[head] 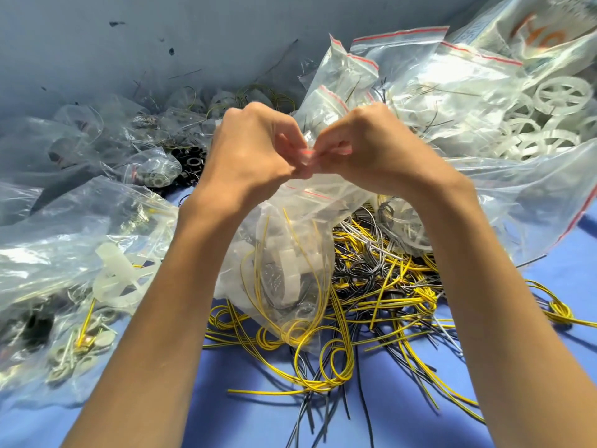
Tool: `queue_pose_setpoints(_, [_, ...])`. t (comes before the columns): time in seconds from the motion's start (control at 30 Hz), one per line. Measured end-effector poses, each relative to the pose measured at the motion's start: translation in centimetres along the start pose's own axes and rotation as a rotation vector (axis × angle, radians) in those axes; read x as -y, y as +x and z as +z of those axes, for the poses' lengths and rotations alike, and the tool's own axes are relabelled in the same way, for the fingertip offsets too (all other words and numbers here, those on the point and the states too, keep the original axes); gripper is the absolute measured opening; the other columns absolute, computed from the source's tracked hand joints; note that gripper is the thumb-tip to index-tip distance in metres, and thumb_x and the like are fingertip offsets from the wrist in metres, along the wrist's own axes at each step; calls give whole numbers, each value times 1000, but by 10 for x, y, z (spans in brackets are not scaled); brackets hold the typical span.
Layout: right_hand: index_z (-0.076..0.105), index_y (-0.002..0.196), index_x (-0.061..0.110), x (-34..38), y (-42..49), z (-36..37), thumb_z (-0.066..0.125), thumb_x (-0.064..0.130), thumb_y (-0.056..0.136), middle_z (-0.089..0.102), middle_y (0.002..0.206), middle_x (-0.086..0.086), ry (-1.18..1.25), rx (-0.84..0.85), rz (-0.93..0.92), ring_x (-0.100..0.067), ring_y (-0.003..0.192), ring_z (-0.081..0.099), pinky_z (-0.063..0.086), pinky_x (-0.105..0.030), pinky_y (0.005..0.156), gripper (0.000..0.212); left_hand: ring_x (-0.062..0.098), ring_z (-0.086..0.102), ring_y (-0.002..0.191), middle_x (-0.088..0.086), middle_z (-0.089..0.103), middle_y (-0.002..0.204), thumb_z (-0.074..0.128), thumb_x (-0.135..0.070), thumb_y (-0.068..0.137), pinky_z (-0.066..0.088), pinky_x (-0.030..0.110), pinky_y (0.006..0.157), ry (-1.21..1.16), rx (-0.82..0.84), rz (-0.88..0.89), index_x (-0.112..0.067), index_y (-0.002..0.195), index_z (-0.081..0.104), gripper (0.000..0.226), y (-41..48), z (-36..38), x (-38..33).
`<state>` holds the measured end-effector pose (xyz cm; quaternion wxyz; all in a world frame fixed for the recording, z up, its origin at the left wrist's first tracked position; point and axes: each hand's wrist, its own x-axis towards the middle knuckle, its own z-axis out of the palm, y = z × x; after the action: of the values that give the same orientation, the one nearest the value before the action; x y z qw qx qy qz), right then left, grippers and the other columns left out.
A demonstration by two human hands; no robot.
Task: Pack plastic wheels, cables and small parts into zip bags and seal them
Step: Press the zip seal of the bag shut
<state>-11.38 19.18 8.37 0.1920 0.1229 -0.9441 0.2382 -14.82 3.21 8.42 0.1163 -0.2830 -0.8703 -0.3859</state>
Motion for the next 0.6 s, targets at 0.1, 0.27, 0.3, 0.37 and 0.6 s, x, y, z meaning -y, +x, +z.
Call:
queue_pose_setpoints(0.1, [77, 81, 22, 3, 2, -4, 74, 26, 77, 61, 61, -1, -48, -65, -13, -26, 65, 56, 50, -38, 62, 6, 8, 66, 69, -7, 70, 72, 81, -22, 71, 55, 28, 71, 101, 70, 19, -33, 74, 70, 16, -1, -9, -8])
queue_pose_setpoints(0.27, [77, 81, 22, 8, 1, -7, 75, 25, 75, 65, 66, -5, -109, -83, -45, -28, 69, 58, 51, -39, 67, 7, 24, 65, 84, -6, 67, 74, 68, -13, 75, 53, 37, 79, 248, -20, 44, -35, 74, 69, 22, -4, -11, -23])
queue_pose_setpoints(0.3, [77, 83, 21, 9, 2, -6, 75, 26, 76, 67, 70, -7, -125, -93, -58, -28, 71, 59, 51, -40, 68, 9, 27, 65, 88, -3, 69, 79, 63, -9, 73, 53, 39, 81, 261, -50, 42, -34, 76, 70, 26, -5, -10, -24])
queue_pose_setpoints(0.37, [76, 84, 20, 11, 3, -4, 74, 28, 75, 65, 74, -7, -163, -140, -59, -29, 75, 59, 51, -40, 70, 12, 30, 65, 93, 4, 71, 89, 57, -6, 71, 52, 41, 83, 254, -72, 42, -32, 79, 69, 30, -5, -7, -23])
queue_pose_setpoints(0.6, [77, 81, 18, 1, 0, -13, 80, 24, 72, 57, 58, 6, 1, -141, -11, -18, 61, 56, 48, -32, 61, 11, 21, 62, 76, -2, 68, 73, 72, -26, 77, 49, 28, 70, 127, -92, 22, -32, 70, 65, 12, 2, -4, -6])
